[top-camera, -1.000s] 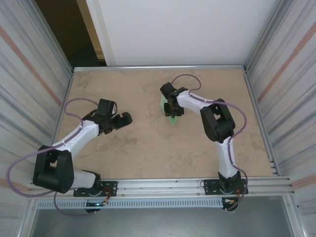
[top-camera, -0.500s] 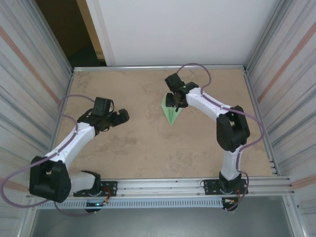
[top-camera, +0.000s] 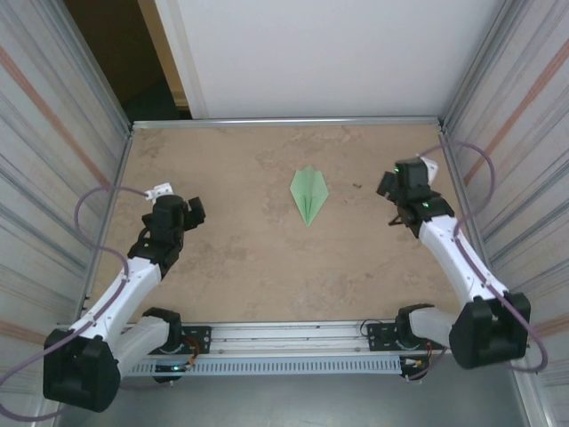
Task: Fold a paper plane with a square sheet of paper (pick it up from the middle)
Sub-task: Reset both arms
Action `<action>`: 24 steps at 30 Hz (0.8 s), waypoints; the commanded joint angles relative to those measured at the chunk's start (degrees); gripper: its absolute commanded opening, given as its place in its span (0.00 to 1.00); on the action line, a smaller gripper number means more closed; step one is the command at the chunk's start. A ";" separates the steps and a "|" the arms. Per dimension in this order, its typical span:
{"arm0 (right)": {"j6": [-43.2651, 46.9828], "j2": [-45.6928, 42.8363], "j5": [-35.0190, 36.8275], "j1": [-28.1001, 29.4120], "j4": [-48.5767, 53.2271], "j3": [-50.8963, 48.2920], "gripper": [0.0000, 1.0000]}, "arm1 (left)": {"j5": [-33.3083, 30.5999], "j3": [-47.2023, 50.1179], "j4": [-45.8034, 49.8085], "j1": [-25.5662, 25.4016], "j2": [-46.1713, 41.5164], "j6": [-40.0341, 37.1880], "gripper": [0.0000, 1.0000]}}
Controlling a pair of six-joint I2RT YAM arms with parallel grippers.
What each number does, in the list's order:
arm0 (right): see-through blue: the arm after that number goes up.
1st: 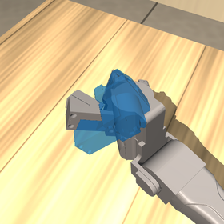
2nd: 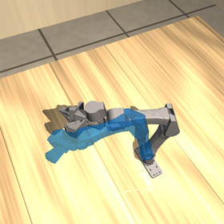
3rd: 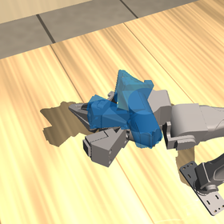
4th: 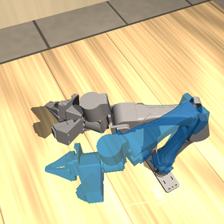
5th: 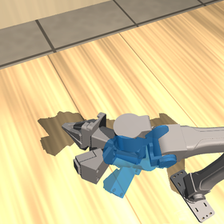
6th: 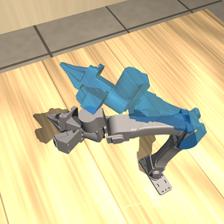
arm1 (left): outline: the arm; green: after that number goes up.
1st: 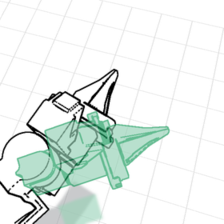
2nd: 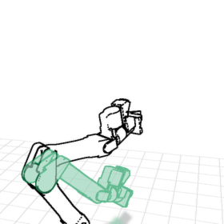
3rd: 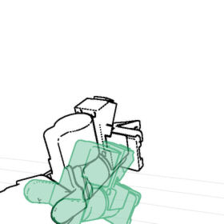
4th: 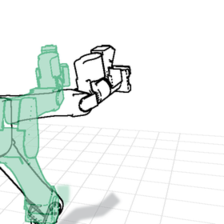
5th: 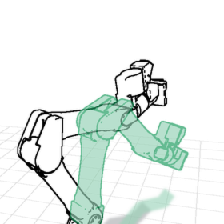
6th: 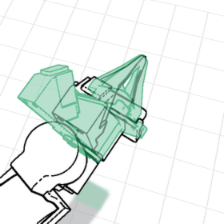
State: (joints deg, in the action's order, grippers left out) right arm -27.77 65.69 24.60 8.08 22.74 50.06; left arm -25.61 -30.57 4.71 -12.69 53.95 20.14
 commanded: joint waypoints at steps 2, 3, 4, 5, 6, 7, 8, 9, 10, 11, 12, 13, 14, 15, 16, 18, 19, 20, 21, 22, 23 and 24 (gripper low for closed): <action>2.67 -4.50 0.96 -6.64 -9.79 -9.38 0.99 | -6.45 6.73 -14.19 4.15 -1.93 -4.68 0.99; 3.95 -5.01 1.21 -7.41 -12.89 -11.66 0.99 | -5.57 8.14 -16.20 5.16 -1.46 -5.14 0.99; 5.07 -5.22 1.64 -7.87 -15.99 -13.75 0.99 | -4.65 9.16 -17.98 6.08 -0.73 -5.53 0.99; 5.56 -5.11 1.41 -8.44 -17.98 -15.13 0.99 | -3.67 9.89 -19.39 6.78 -0.03 -6.25 0.99; 6.01 -4.65 0.02 -9.28 -19.78 -16.07 0.99 | -2.14 10.66 -21.46 7.22 0.93 -7.77 0.99; 7.15 -3.72 -1.55 -10.02 -21.81 -17.21 0.99 | -1.35 11.35 -23.55 7.49 2.11 -9.31 0.99; 8.10 -2.96 -1.40 -10.03 -24.57 -18.61 0.99 | -0.50 11.85 -25.77 7.61 3.21 -10.72 0.99; 9.36 -2.15 -1.43 -10.03 -28.07 -20.30 0.99 | 1.63 12.36 -28.28 8.01 4.57 -12.39 0.99; 10.79 -1.47 -2.60 -10.11 -31.15 -21.74 0.99 | 3.41 12.90 -31.12 8.41 6.04 -13.79 0.99; 11.54 -1.01 -3.93 -10.31 -32.93 -22.52 0.99 | 5.06 13.24 -33.40 8.76 7.29 -14.81 0.99; 12.12 -0.47 -5.11 -10.46 -34.95 -23.40 0.99 | 7.42 13.40 -35.50 9.27 8.99 -16.05 0.99; 12.77 0.02 -6.31 -10.59 -37.07 -24.25 0.99 | 9.04 13.35 -37.14 9.61 10.40 -16.95 0.99; 13.76 0.49 -7.70 -10.70 -40.07 -25.43 0.99 | 11.15 13.58 -39.05 10.23 11.79 -17.33 0.99; 14.63 0.87 -9.16 -10.84 -43.22 -26.58 0.99 | 13.60 13.75 -40.90 10.98 13.18 -17.42 0.99; 15.28 1.30 -10.54 -11.04 -45.49 -27.54 0.99 | 16.05 13.82 -42.07 11.70 14.00 -17.30 0.99; 15.72 2.80 -13.72 -12.09 -50.98 -29.16 0.99 | 21.21 13.85 -45.03 13.07 16.27 -17.32 0.99; 15.73 3.75 -14.87 -12.60 -52.96 -29.55 0.99 | 22.53 13.63 -46.05 13.77 17.28 -17.24 0.99; 15.71 5.17 -15.82 -13.10 -55.18 -29.95 0.99 | 24.77 13.27 -46.42 14.76 17.88 -17.33 0.98; 15.88 6.68 -16.85 -13.34 -57.24 -30.19 0.99 | 25.66 13.25 -48.06 15.19 19.02 -17.54 0.99; 16.13 7.99 -17.61 -13.44 -58.92 -30.29 0.99 | 25.92 13.19 -49.22 15.32 19.94 -18.00 0.99; 16.24 9.43 -18.15 -13.44 -60.59 -30.00 0.99 | 26.13 12.95 -50.83 15.58 21.56 -18.34 0.99; 16.59 10.37 -19.29 -13.57 -60.44 -29.24 0.99 | 26.87 12.55 -52.06 15.66 23.35 -18.78 0.99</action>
State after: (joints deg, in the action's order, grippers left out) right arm -13.39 73.82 9.89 -5.08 -29.06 20.23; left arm -3.95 -17.23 -39.86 2.39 74.54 3.77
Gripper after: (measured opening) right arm 0.991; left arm 0.986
